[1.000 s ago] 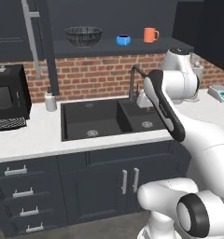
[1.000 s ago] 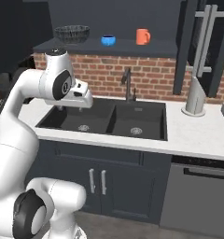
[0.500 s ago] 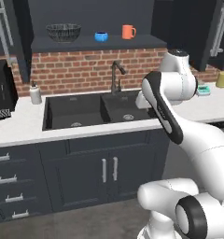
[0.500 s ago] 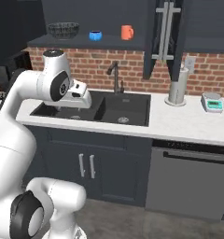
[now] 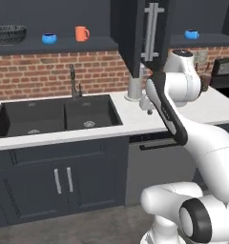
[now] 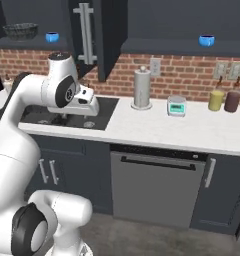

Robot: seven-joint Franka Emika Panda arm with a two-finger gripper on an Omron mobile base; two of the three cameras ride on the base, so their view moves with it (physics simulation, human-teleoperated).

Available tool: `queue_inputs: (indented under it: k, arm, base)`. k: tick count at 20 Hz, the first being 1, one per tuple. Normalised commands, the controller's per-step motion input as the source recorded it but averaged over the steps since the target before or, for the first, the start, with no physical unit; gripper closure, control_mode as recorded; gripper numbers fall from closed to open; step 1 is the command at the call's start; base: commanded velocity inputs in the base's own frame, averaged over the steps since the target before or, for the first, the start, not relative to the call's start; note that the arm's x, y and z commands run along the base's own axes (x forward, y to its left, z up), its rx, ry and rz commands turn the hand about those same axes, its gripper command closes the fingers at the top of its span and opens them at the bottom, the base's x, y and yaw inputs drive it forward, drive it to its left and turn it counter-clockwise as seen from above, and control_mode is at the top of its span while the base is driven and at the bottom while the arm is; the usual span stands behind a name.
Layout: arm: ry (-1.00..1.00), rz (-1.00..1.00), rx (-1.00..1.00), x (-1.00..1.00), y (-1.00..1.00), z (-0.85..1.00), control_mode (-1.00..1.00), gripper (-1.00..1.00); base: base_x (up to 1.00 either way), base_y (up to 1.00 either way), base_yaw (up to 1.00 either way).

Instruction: Gather all objects into one cabinet and sort the glasses and bowls to opposite sides.

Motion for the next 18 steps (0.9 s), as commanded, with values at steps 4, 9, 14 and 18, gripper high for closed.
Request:
queue_inputs:
  k: [4,9,14,18]
  arm:
    - [0.0,0.0,0.0,0.0,0.0,0.0,1.0,-1.0]
    - [0.0,0.0,0.0,0.0,0.0,0.0,1.0,-1.0]
    - [0.0,0.0,0.0,0.0,0.0,0.0,1.0,-1.0]
    - [0.0,0.0,0.0,0.0,0.0,0.0,1.0,-1.0]
  base:
    - [-0.05,-1.0,0.0]
    - [-0.01,-1.0,0.0]
    - [0.11,-0.95,0.0]
    - [0.74,-0.51,0.0]
